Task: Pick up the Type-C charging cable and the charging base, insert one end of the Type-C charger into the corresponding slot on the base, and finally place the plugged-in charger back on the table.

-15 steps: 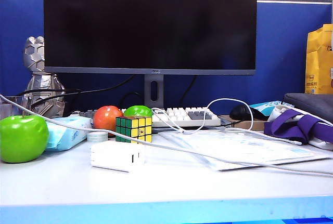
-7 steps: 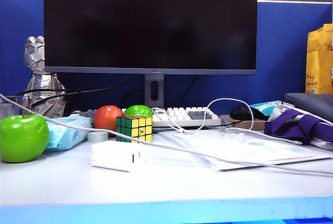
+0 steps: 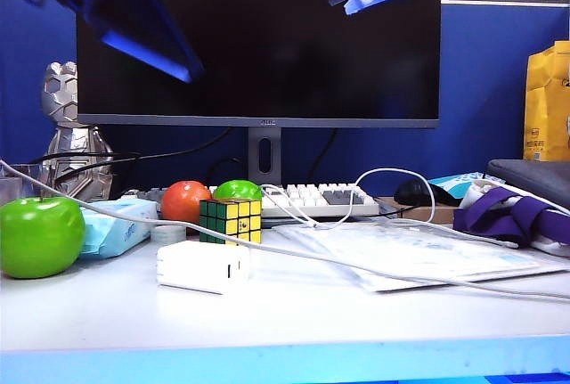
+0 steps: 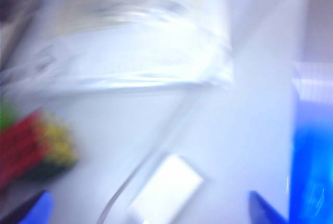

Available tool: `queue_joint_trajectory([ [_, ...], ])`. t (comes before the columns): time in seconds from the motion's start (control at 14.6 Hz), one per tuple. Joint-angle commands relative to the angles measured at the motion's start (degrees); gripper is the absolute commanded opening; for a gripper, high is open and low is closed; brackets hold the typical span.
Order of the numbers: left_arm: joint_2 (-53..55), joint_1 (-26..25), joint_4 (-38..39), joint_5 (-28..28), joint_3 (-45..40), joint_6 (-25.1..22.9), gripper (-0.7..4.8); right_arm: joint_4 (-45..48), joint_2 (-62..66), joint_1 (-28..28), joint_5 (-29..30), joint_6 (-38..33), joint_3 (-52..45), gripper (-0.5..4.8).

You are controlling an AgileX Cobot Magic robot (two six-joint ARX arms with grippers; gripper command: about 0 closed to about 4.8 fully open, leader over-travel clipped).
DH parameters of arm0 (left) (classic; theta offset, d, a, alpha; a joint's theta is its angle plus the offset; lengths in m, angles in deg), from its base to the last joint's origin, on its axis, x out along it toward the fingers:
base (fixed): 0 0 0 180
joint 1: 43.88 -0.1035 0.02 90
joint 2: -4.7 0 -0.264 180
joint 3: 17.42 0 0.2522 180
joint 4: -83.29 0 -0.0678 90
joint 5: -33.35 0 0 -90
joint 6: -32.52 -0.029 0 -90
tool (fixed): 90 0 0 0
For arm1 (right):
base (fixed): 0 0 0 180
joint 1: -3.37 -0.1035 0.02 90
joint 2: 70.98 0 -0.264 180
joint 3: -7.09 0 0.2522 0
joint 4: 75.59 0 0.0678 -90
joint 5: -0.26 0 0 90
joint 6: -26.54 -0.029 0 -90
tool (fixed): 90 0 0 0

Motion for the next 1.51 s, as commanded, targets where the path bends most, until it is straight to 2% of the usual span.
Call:
queue_joint_trajectory([
  [0.07,1.6,3.5,2.7,-2.9,0.1,-11.7,4.79,3.4,-0.3,0.0,-1.2,-1.9,0.5,2.12],
  [0.14,4.7,4.5,4.1,-2.8,0.1,-11.3,4.79,6.8,-1.4,0.0,-6.1,-4.5,0.5,2.12],
  [0.34,13.8,4.5,4.0,-4.4,0.1,-15.3,4.79,15.8,-3.8,0.0,-11.4,-4.7,0.5,2.12],
  [0.48,16.5,4.5,3.5,-5.1,0.1,-16.0,4.79,17.7,-4.2,0.0,-11.4,-6.1,0.5,2.12],
  [0.76,21.4,4.5,-0.3,-11.5,0.1,-18.3,4.79,17.6,-4.5,0.0,-10.7,-6.8,0.5,2.12],
  [0.96,22.5,4.5,-5.1,-11.8,0.2,-18.3,4.79,17.3,-4.5,0.0,-10.7,-7.9,0.5,2.12],
  [1.51,26.2,4.5,-4.6,-13.1,0.1,-19.8,4.79,17.4,-4.6,0.0,-10.7,-7.9,0.5,2.12],
])
